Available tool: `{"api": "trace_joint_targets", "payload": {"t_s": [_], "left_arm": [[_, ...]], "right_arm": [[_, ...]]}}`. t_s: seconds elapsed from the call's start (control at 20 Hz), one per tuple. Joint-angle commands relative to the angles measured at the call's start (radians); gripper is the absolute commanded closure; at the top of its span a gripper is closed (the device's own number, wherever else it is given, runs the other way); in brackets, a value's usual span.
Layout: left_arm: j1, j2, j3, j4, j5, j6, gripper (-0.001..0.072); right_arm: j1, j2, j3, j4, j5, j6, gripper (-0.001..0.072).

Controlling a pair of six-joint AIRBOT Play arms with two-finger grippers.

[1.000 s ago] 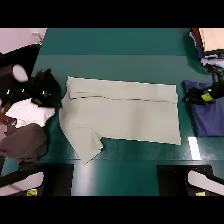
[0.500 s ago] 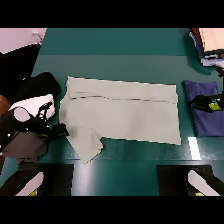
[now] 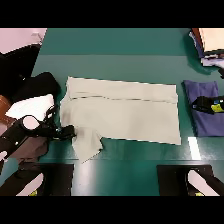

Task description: Fold the shirts.

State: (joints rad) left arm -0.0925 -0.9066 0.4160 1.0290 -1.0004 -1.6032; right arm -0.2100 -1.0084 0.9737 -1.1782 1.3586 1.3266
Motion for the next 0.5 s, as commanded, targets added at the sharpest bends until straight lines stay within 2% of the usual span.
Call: {"api": "trace_joint_targets", "payload": {"t_s": [0.0, 0.05, 0.1, 0.15, 0.3, 0.45], "left_arm": [[-0.011, 0.010, 0.023, -0.008, -0.048, -0.001, 0.0681], [-0.011, 0.026, 0.039, -0.005, -0.061, 0.005, 0.0681], [-0.011, 0.047, 0.052, -0.003, -0.066, 0.005, 0.0681], [-0.011, 0.058, 0.070, -0.004, -0.069, 0.006, 0.0681], [-0.011, 0.057, 0.114, -0.004, -0.080, 0.021, 0.0681], [-0.011, 0.057, 0.118, 0.003, -0.085, 0.033, 0.0680]], "right_arm": [[-0.089, 0.002, -0.036, -0.060, 0.080, -0.009, 0.0354], [-0.122, 0.002, -0.077, -0.087, 0.093, -0.009, 0.0352], [-0.159, 0.002, -0.139, -0.108, 0.092, -0.009, 0.0299], [-0.191, -0.001, -0.206, -0.103, 0.085, -0.009, 0.0216], [-0.221, -0.061, -0.370, -0.043, 0.053, -0.012, 0.0202], [-0.158, -0.132, -0.432, 0.016, 0.017, -0.012, 0.0211]]}}
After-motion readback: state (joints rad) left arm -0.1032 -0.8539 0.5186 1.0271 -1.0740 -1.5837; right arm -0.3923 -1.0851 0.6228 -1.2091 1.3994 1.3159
